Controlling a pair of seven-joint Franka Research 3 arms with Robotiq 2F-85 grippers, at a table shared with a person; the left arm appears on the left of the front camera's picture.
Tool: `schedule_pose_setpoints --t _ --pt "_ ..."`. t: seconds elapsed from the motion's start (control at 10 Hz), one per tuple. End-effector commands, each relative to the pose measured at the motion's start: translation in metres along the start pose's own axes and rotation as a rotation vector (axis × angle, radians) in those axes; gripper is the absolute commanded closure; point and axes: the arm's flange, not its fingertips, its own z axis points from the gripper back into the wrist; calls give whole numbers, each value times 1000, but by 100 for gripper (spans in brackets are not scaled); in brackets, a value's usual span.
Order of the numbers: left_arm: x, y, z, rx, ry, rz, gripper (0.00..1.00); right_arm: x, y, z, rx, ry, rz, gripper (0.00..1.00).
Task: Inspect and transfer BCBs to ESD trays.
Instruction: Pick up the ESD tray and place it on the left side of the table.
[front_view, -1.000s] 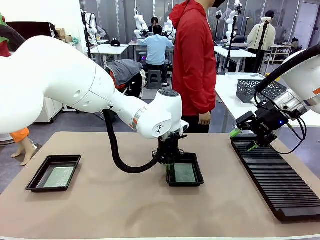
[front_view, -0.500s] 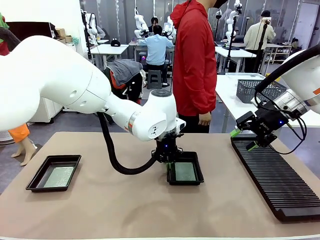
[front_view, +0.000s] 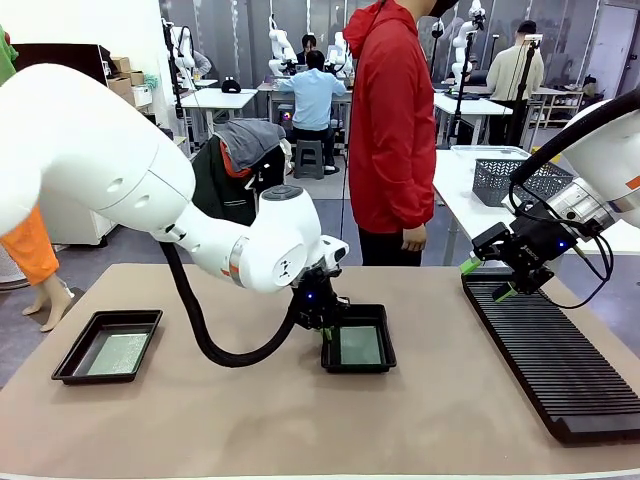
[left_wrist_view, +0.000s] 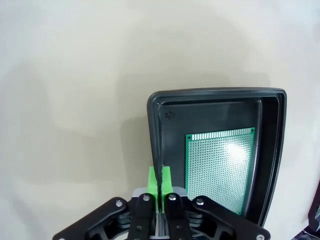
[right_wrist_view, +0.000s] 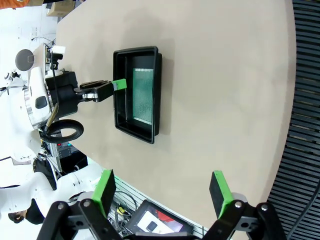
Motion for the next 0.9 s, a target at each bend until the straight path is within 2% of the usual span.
schedule_pose_setpoints --t 0.0,0.4,0.8 --pt "-13 16 17 -29 7 -7 97 0 2 0 -14 -11 -18 0" --pt "-22 34 56 -16 -16 -5 97 0 2 0 -14 -11 -18 0" --pt "-26 60 73 -53 -17 -25 97 0 2 0 -14 -11 -18 0"
